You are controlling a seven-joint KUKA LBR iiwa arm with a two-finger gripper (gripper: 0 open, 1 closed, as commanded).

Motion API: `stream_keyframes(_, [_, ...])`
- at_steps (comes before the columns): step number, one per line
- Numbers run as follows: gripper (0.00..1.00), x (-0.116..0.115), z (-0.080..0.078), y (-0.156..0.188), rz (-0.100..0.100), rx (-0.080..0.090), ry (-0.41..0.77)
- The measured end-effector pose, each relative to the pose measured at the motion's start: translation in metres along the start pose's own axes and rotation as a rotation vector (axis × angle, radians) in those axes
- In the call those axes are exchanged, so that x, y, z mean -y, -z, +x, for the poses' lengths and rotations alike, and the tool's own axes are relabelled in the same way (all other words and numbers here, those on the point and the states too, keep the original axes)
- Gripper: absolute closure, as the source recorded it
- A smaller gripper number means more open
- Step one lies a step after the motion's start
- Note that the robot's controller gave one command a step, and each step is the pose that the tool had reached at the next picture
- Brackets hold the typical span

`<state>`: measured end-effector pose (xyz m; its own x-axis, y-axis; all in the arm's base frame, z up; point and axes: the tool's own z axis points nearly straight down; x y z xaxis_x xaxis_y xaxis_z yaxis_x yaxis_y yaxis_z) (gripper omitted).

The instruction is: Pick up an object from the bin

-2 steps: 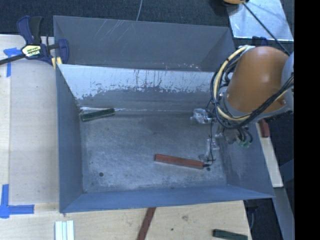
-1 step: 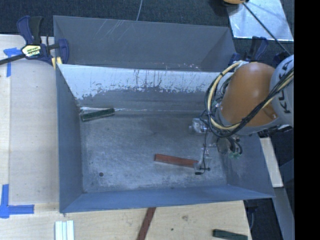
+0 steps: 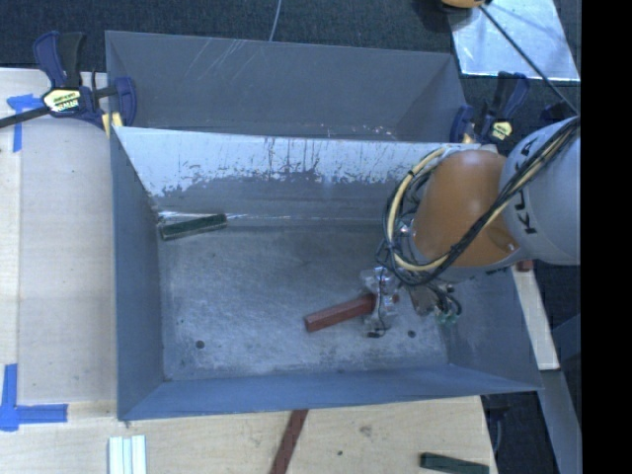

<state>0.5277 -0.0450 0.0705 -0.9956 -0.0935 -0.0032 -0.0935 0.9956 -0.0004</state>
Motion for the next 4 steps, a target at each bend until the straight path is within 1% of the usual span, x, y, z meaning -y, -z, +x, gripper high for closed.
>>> stream_keyframes(1, [0.0,0.0,0.0,0.0,0.0,-0.001,0.001])
stream_keyframes(2, [1.0,0.0,0.0,0.0,0.0,0.0,0.002])
stream_keyframes(3, [1.0,0.0,0.0,0.0,0.0,0.0,0.002])
stream_keyframes(4, [1.0,-0.006,-0.014,0.0,0.0,0.0,-0.014])
